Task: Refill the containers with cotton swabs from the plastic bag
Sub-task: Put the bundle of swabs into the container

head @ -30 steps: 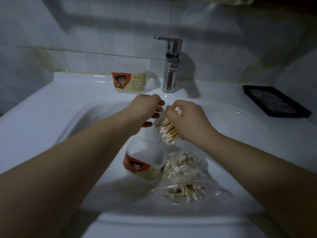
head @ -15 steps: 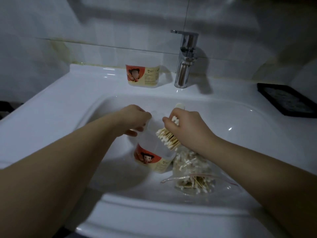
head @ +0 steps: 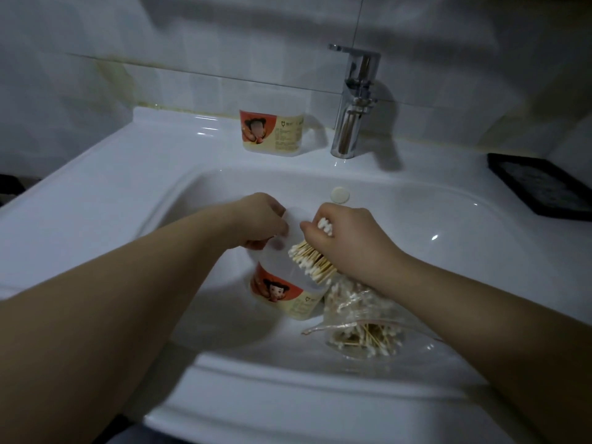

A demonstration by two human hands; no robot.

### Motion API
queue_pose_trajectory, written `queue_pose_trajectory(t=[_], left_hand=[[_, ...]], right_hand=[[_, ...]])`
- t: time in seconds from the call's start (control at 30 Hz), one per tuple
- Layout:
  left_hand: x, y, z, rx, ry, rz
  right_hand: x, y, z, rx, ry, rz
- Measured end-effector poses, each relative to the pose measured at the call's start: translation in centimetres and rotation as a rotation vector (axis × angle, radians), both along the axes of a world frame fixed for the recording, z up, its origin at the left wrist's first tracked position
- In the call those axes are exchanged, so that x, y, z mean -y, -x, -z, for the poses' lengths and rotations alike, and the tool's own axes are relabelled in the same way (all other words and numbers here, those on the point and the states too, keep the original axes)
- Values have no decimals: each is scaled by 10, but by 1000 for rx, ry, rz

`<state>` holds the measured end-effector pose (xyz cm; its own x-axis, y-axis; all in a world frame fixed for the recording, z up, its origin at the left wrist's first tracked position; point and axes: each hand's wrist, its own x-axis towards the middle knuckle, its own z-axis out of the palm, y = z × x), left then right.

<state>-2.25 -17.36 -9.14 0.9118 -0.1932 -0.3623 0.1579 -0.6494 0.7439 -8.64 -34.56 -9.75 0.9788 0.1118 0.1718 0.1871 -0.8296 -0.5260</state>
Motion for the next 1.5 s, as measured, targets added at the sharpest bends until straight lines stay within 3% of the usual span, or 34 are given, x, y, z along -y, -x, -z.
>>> queue_pose_trajectory(t=[0.23,0.77,1.0,1.27,1.5], left_hand=[[-2,-4,0,21,36,15],[-1,-6,1,54,33,33],[1,-7,3,47,38,45],[1,-8,3,46,57,29],[1,-10,5,45,53,45]], right_hand=[[0,3,-4,-64,184,-89],[0,1,-5,-134,269,-123],[-6,4,-6,-173,505,-188],[5,-1,-23,-31,400,-151],[21,1,-19,-312,302,-350]])
